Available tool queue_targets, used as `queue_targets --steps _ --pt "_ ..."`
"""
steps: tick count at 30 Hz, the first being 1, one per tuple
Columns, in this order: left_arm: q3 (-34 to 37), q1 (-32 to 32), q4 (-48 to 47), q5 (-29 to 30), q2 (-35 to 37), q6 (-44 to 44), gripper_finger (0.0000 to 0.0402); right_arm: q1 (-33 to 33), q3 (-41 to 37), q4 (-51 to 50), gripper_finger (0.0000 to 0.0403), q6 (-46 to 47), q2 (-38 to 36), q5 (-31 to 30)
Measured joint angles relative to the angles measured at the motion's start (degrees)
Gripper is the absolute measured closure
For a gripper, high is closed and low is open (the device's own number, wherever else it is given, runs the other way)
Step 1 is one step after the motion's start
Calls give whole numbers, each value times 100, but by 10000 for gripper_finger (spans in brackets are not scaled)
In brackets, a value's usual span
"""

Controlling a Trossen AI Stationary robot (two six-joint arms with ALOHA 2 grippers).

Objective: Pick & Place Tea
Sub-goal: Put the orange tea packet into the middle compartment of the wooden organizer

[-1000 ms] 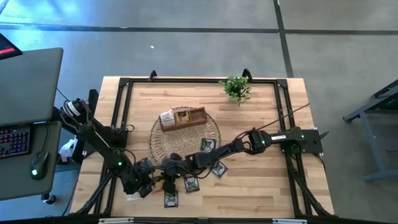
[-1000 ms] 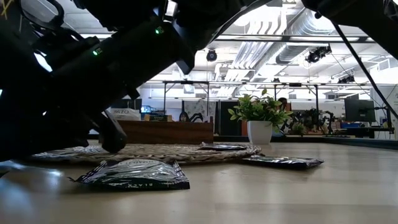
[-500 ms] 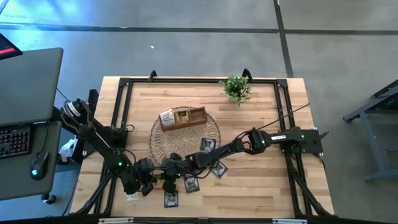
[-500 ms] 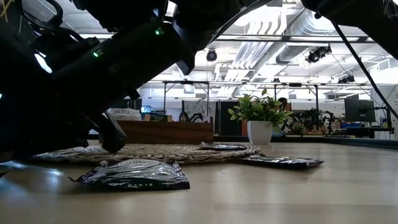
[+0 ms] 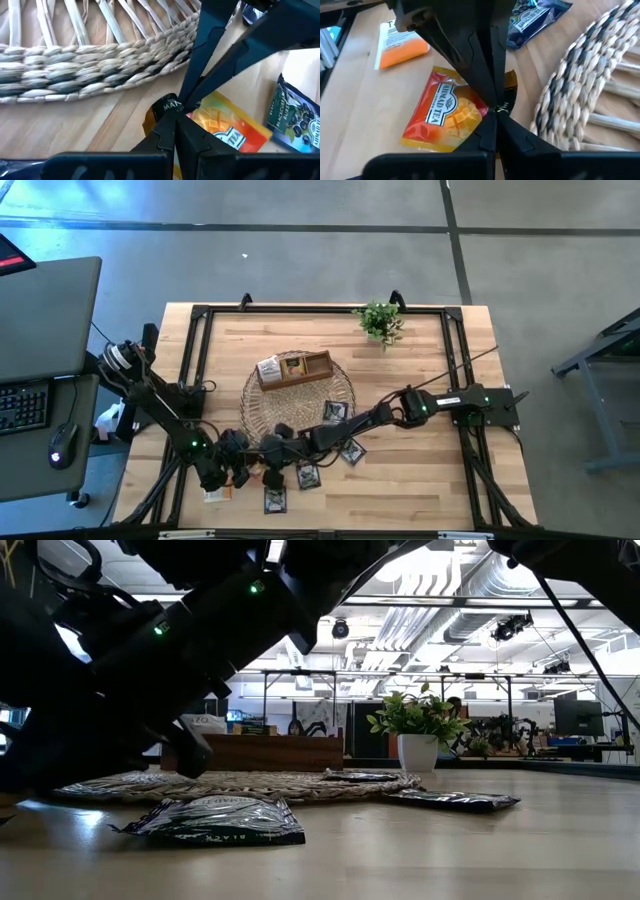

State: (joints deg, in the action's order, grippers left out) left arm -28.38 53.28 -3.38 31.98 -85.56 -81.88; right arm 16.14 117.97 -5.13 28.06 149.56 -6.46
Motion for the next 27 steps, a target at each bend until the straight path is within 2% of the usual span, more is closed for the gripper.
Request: queue_targets --steps 9,14,17,19,22,27 --pt "-420 10 -147 221 173 88 399 56 0 17 399 -189 7 -50" --pt "-1010 38 -1202 469 363 170 399 154 -15 -89 401 -683 -111 -107" --pt "-1467 37 -2019 580 396 219 399 204 -15 -296 399 -1086 -371 -453" --pt "-1757 37 -2587 609 396 216 399 236 -12 -647 398 -1457 -597 -898" --pt "-2114 37 -3143 758 396 215 399 278 -7 -1541 401 -2057 -917 -2003" --pt "-2343 37 -3543 954 396 216 399 301 -7 -2907 400 -3549 -1347 -4627"
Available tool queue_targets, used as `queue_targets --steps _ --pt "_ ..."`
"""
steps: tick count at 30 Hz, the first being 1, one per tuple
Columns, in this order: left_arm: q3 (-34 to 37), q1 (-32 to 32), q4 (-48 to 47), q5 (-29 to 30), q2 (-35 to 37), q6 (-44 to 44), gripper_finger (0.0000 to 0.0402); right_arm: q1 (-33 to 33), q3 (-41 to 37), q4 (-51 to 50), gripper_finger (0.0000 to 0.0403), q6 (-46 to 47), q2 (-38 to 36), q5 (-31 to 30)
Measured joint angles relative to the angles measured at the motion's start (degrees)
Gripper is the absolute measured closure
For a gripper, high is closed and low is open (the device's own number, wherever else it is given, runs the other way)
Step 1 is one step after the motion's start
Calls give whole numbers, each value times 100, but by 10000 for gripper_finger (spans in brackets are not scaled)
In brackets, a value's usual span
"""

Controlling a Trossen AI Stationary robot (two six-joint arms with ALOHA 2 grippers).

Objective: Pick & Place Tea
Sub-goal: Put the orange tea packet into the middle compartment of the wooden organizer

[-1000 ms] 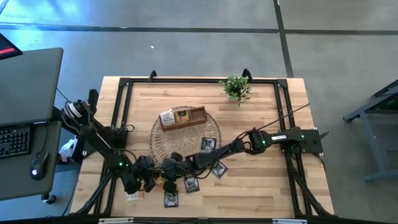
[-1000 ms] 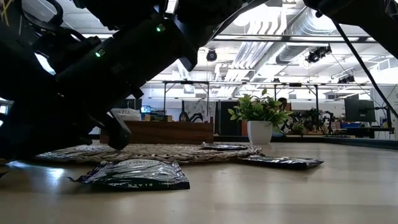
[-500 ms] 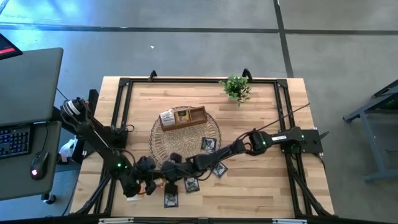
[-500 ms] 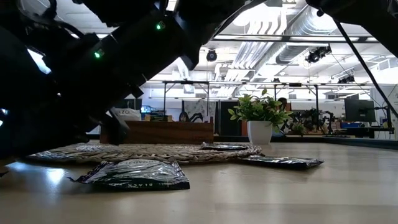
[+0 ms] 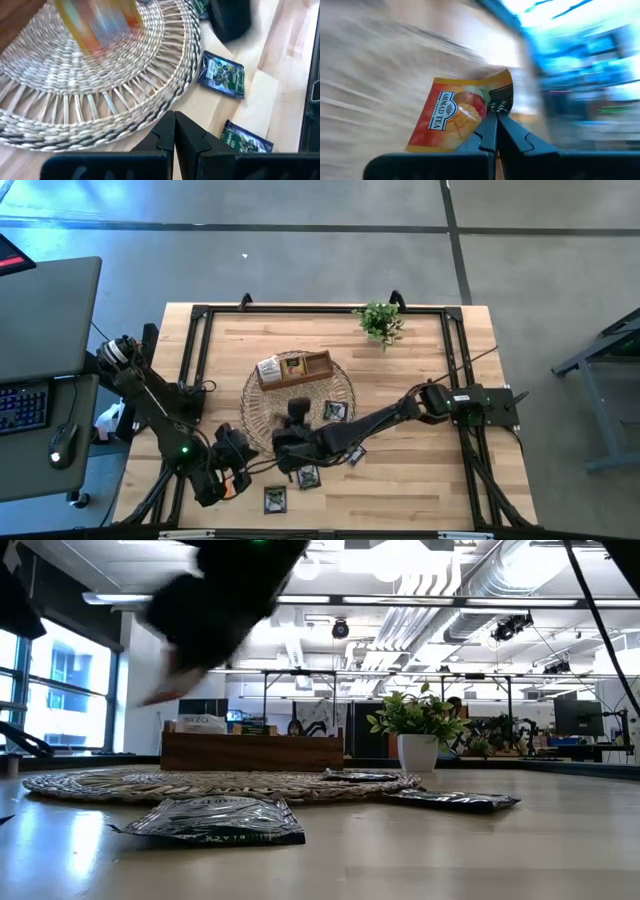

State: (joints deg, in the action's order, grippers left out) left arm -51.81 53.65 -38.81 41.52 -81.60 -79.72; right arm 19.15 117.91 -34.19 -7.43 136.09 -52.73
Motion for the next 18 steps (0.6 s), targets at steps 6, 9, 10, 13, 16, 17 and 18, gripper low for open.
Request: queue_targets --steps 6,9,10,13,16,17,18 --pt "0 0 -66 101 0 0 399 -411 -20 -147 401 -1506 -66 -962" --pt "0 0 -80 147 -2 2 399 -748 -300 -114 402 -1821 -69 -701" --pt "1 0 -79 152 -2 24 399 -849 -405 -113 402 -1900 -56 -794" --pt "1 0 -78 171 -2 111 399 -1126 -821 333 402 -2311 -54 -929" --pt "2 0 -85 214 -2 164 399 -1320 -1243 1199 402 -3159 -54 -895" --pt "2 0 -85 228 -2 168 399 -1363 -1393 1610 402 -3502 -54 -874" --pt "2 0 -87 241 -2 168 399 -1387 -1537 2055 402 -3809 -54 -837"
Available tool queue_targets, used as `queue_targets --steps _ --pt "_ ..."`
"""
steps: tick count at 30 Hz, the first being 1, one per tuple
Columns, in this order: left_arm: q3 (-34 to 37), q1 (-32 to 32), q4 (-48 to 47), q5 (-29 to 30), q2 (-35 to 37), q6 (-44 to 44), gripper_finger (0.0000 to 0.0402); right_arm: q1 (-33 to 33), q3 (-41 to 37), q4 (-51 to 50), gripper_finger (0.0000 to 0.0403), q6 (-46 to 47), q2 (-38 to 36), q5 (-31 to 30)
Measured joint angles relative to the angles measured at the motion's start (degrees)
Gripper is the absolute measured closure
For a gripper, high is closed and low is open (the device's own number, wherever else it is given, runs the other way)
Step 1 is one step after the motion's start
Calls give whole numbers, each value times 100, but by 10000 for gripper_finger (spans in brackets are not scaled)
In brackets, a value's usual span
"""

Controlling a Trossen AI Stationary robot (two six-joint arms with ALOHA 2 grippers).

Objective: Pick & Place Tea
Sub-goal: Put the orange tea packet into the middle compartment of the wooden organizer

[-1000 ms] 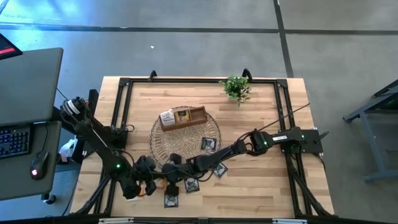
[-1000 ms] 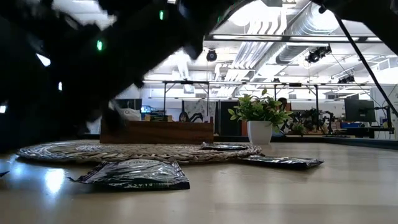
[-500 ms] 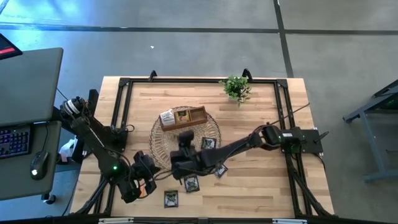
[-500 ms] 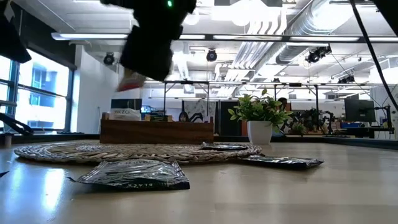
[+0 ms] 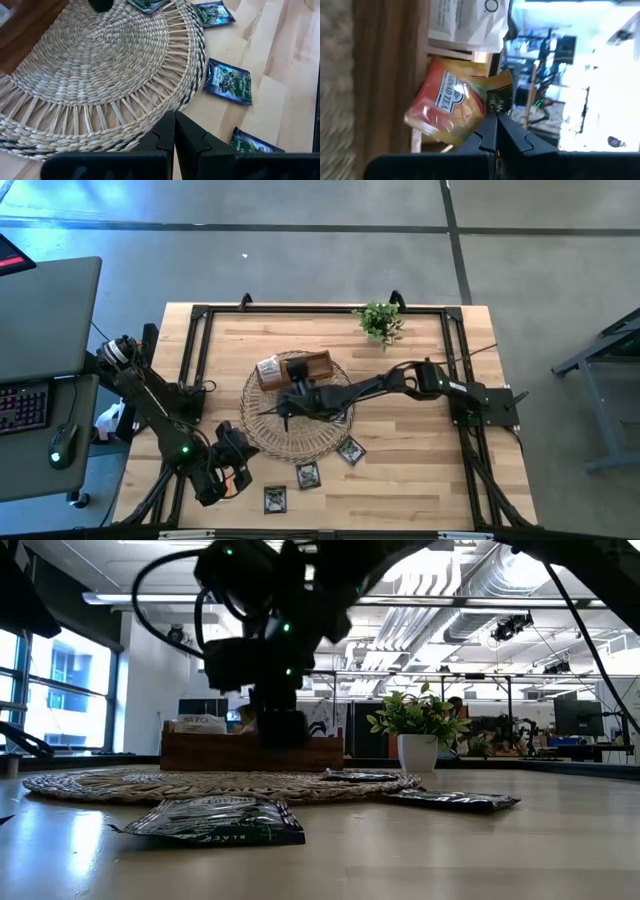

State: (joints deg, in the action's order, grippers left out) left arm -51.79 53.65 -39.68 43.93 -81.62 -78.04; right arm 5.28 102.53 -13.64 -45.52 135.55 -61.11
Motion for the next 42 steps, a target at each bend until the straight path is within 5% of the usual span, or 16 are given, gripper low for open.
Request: queue_targets --steps 4,9,27,42 --pt "-2 0 -1 8 0 0 399 1 -365 1403 402 -1072 -2 17" --pt "0 0 -8 10 0 0 399 13 -532 1884 402 -1919 0 -130" --pt "0 0 -11 10 0 24 399 -346 -522 2248 396 -2259 -2 140" --pt "-2 0 -11 8 0 24 399 -226 -522 2247 307 -2148 -2 -182"
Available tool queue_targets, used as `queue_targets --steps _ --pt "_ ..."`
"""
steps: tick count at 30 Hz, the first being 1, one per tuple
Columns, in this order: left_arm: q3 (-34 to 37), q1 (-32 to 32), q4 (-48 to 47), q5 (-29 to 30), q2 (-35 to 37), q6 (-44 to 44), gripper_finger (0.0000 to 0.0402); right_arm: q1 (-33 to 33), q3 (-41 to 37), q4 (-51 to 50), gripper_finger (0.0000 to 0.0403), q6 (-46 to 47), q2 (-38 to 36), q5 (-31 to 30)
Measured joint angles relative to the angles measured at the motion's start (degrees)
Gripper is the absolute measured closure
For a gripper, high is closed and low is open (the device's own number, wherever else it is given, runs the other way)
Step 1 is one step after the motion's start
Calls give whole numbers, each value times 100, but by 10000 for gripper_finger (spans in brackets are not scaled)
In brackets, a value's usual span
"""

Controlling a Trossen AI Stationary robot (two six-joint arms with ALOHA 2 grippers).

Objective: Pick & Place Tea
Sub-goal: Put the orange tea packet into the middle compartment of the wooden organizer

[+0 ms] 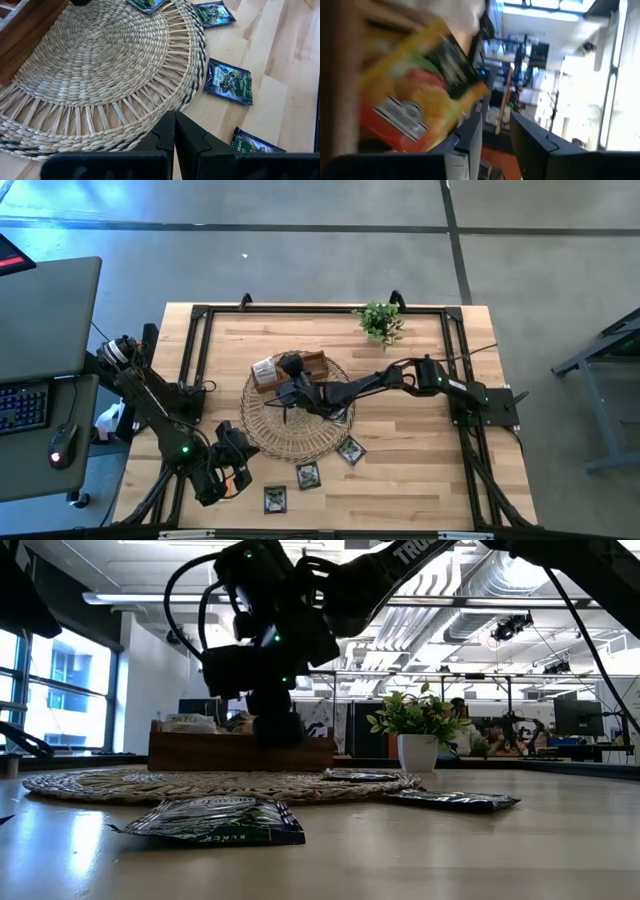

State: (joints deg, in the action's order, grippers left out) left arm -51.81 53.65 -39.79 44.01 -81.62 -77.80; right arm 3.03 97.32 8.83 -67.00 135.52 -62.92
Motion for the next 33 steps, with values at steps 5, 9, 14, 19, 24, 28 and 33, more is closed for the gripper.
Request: queue_targets --steps 5,9,14,19,24,28,33 --pt "1 0 2 -2 0 0 399 2 0 -336 296 654 -198 -174" --pt "1 0 10 -4 0 -2 399 1 0 -1301 306 2394 -512 465" --pt "0 2 21 -2 0 -2 399 -150 0 -2819 340 5173 -919 1707" --pt "2 1 19 -2 0 -2 399 -356 0 -3533 395 6780 -1008 2030" --pt "1 2 24 9 0 -2 399 -577 0 -3500 399 7323 -931 2659" --pt "2 2 23 7 0 -2 399 -687 -1 -3449 399 7450 -896 2982" --pt "2 2 24 4 0 69 399 -763 0 -3431 401 7190 -896 3908"
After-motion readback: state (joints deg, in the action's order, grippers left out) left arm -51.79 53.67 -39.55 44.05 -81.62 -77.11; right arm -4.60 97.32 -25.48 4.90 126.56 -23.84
